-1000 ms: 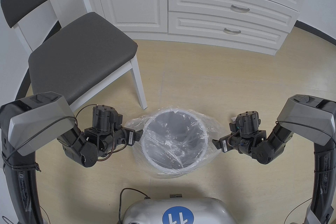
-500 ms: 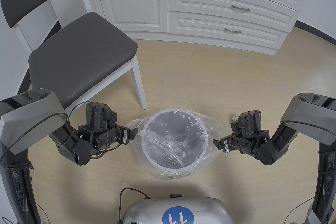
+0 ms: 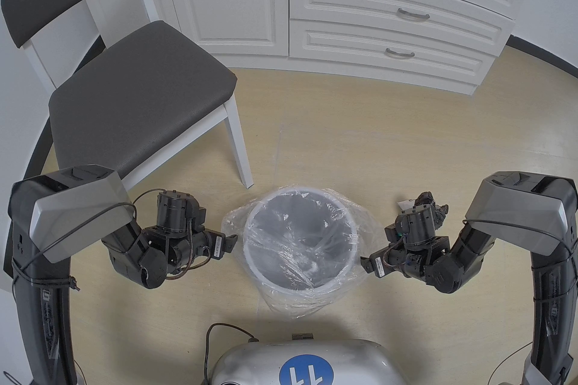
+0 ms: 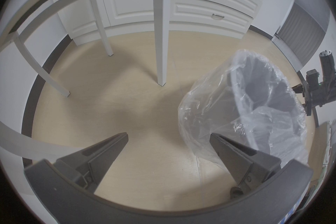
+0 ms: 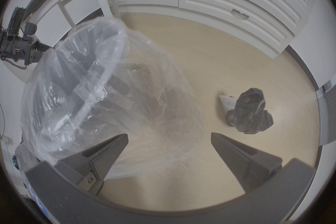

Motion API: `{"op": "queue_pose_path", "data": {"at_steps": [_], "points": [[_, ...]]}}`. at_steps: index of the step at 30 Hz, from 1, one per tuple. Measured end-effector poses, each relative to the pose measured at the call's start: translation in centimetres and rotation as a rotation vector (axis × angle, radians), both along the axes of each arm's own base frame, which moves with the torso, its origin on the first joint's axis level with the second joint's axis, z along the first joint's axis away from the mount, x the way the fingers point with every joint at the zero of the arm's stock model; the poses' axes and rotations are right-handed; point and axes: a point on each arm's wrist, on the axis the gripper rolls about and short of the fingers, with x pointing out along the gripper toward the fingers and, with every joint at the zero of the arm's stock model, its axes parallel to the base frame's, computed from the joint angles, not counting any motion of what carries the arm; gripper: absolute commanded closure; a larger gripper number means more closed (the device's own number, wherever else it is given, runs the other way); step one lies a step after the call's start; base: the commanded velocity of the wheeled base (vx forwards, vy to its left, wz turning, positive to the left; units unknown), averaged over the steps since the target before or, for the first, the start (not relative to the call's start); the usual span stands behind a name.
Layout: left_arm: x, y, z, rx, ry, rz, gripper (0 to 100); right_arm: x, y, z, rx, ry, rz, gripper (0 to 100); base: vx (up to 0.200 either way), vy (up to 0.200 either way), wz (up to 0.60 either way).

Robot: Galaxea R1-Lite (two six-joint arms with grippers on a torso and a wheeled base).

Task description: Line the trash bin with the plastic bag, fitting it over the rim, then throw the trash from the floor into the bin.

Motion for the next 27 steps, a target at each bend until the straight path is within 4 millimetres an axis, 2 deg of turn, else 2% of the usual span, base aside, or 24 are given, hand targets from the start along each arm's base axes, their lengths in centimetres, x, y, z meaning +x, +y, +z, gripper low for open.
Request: {"op": "queue_pose_path", "data": {"at_steps": [8,14,22,27], "points": [[1.0,-0.3,-2.7,0.005,0.031,0.009,0,1.0,0.4,-2.8,-0.008,0.035,0.0,0,0.0,0.0,0.0],[2.0,-0.6,-4.5,0.011,0.04,0.028,0,1.3,0.4,-4.0,-0.008,0.057,-0.001,0,0.0,0.0,0.0],[3.2,-0.7,-6.2,-0.004,0.042,0.08,0,1.6,0.6,-4.4,0.019,0.064,-0.008,0,0.0,0.0,0.0],[3.3,-0.2,-6.4,0.0,0.048,0.091,0,1.3,0.4,-3.5,0.022,0.053,-0.009,0,0.0,0.0,0.0]]}}
